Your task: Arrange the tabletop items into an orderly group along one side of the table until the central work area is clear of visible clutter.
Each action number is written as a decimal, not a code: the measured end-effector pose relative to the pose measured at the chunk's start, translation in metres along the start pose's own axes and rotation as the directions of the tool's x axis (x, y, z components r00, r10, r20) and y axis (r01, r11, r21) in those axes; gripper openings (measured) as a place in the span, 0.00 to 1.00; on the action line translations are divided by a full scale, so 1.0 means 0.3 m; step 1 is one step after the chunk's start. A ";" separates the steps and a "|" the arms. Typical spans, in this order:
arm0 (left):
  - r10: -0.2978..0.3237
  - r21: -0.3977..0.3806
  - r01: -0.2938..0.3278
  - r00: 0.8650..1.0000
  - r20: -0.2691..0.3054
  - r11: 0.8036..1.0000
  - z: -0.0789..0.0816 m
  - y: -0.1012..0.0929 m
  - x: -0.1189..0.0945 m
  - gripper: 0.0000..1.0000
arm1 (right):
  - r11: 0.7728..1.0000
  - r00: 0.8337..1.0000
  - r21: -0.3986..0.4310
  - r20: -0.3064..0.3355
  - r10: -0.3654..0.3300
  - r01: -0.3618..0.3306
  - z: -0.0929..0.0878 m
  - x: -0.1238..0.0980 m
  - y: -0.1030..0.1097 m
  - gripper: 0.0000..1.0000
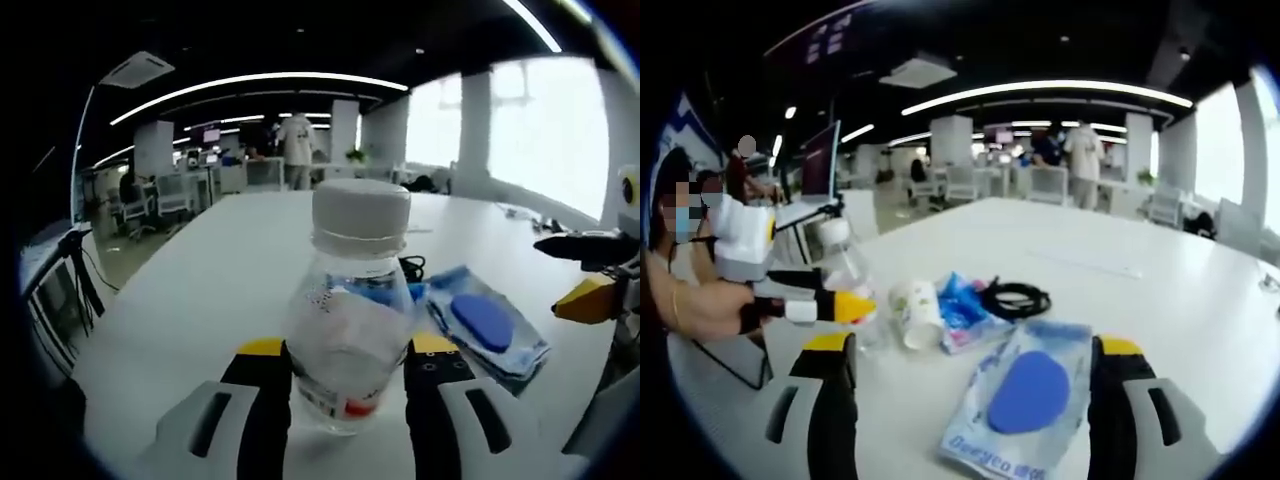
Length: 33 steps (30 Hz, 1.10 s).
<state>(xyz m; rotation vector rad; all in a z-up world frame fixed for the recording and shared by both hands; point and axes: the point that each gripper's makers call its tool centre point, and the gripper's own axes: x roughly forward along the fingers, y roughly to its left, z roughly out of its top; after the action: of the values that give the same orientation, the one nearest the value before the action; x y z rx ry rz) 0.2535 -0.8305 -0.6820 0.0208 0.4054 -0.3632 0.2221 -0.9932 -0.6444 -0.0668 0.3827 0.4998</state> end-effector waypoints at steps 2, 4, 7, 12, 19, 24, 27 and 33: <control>-0.024 0.009 0.024 1.000 -0.006 1.000 0.000 -0.001 0.001 0.42 | 1.000 1.000 0.000 0.001 0.002 -0.002 0.001 0.000 0.001 0.95; -0.069 0.057 0.070 0.998 -0.014 0.996 -0.001 -0.009 0.005 0.41 | 1.000 1.000 -0.002 0.001 0.005 -0.005 0.001 0.000 0.002 0.95; -0.140 0.091 0.143 0.989 -0.045 0.985 -0.004 -0.007 0.006 0.41 | 1.000 1.000 -0.007 -0.004 0.015 -0.015 -0.001 0.002 0.007 0.95; -0.266 0.147 0.271 0.962 -0.052 0.951 -0.006 -0.021 0.006 0.41 | 0.999 0.999 -0.023 -0.014 0.031 -0.032 -0.003 0.005 0.019 0.95; -0.348 0.180 0.353 0.936 -0.059 0.918 -0.006 -0.021 0.002 0.41 | 0.999 0.999 -0.026 -0.022 0.031 -0.032 -0.007 0.004 0.021 0.95; -0.410 0.212 0.418 0.908 -0.081 0.884 -0.007 -0.030 0.001 0.41 | 0.999 0.999 -0.032 -0.029 0.024 -0.025 -0.010 0.001 0.013 0.95; -0.435 0.218 0.442 0.897 -0.080 0.870 -0.007 -0.031 0.000 0.41 | 0.999 0.999 -0.029 -0.030 0.021 -0.022 -0.011 0.000 0.011 0.95; -0.477 0.234 0.477 0.877 -0.062 0.847 -0.005 -0.035 -0.004 0.41 | 0.999 0.999 -0.033 -0.038 0.022 -0.023 -0.015 0.003 0.014 0.95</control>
<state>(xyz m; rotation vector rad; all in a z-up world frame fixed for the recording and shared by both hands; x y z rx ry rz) 0.2482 -0.8399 -0.6825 0.1619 0.3622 -0.9081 0.2193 -0.9897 -0.6486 -0.1042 0.4121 0.5280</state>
